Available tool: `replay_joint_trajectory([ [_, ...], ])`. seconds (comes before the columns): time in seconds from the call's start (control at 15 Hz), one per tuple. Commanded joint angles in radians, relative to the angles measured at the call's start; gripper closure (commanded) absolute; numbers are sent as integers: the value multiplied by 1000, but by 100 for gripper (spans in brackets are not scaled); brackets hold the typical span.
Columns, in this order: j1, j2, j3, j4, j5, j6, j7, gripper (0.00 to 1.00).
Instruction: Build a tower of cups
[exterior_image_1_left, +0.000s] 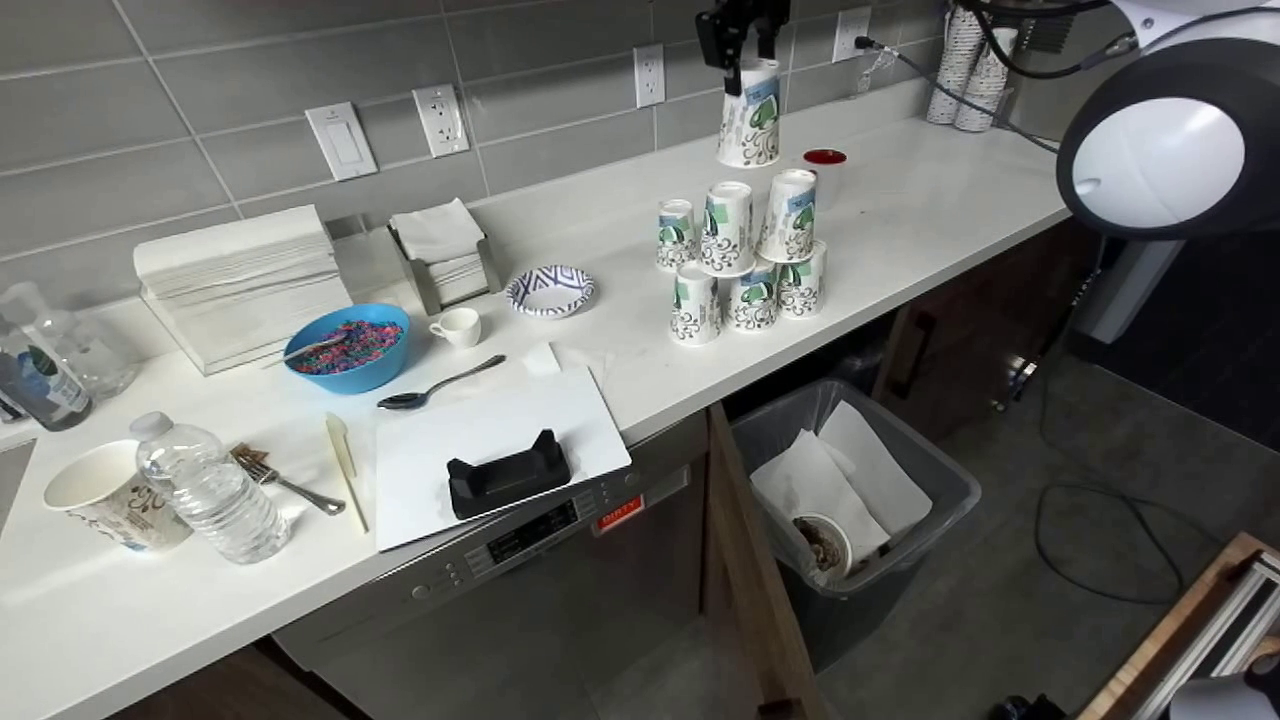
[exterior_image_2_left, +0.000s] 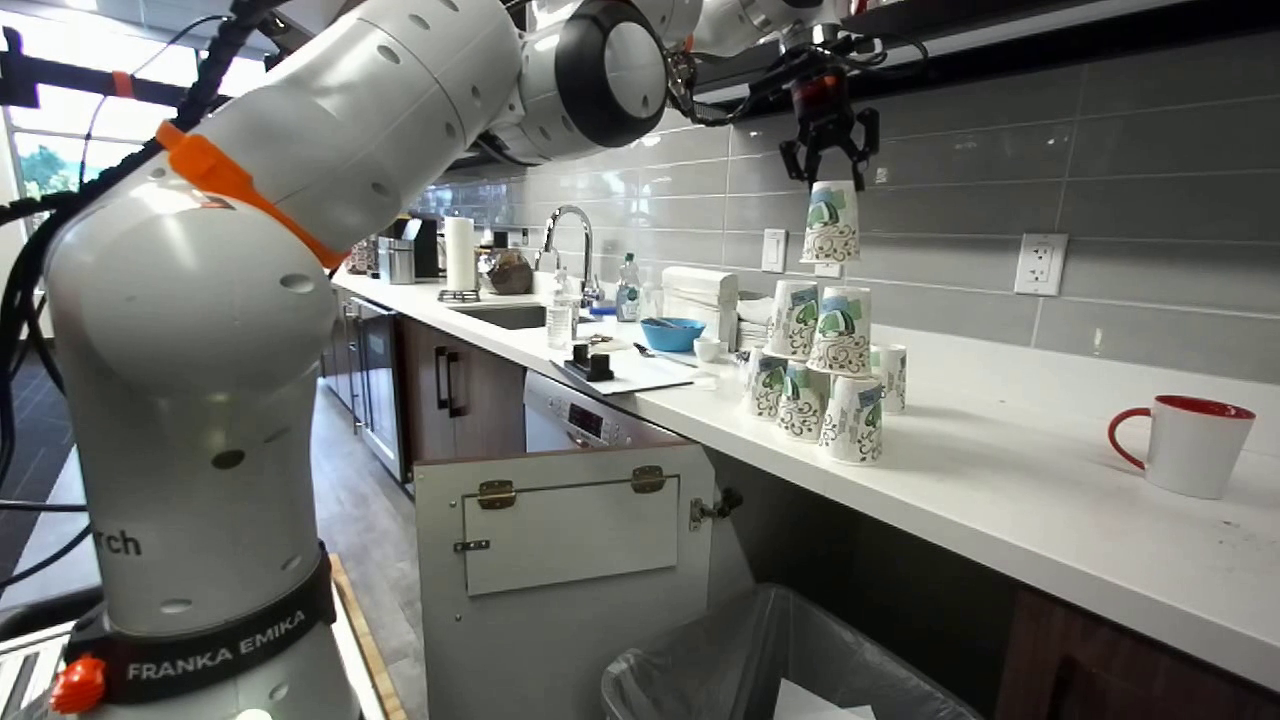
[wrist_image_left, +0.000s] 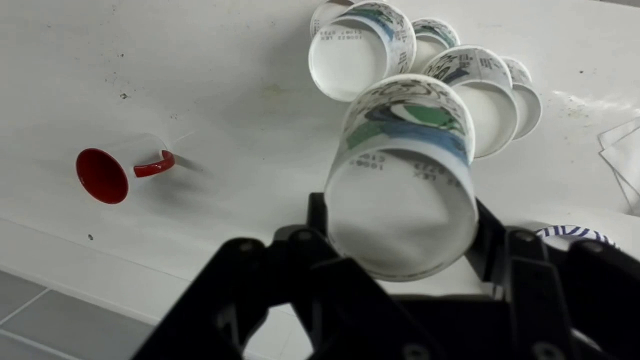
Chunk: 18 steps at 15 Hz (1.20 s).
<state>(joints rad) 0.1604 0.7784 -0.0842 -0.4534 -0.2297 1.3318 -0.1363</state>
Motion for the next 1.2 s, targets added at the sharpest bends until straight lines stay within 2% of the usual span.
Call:
replay_joint_trajectory([
  [0.0, -10, 1, 7, -6, 15, -13, 30, 60],
  [1.13, -31, 20, 11, 5, 39, -44, 80, 60],
])
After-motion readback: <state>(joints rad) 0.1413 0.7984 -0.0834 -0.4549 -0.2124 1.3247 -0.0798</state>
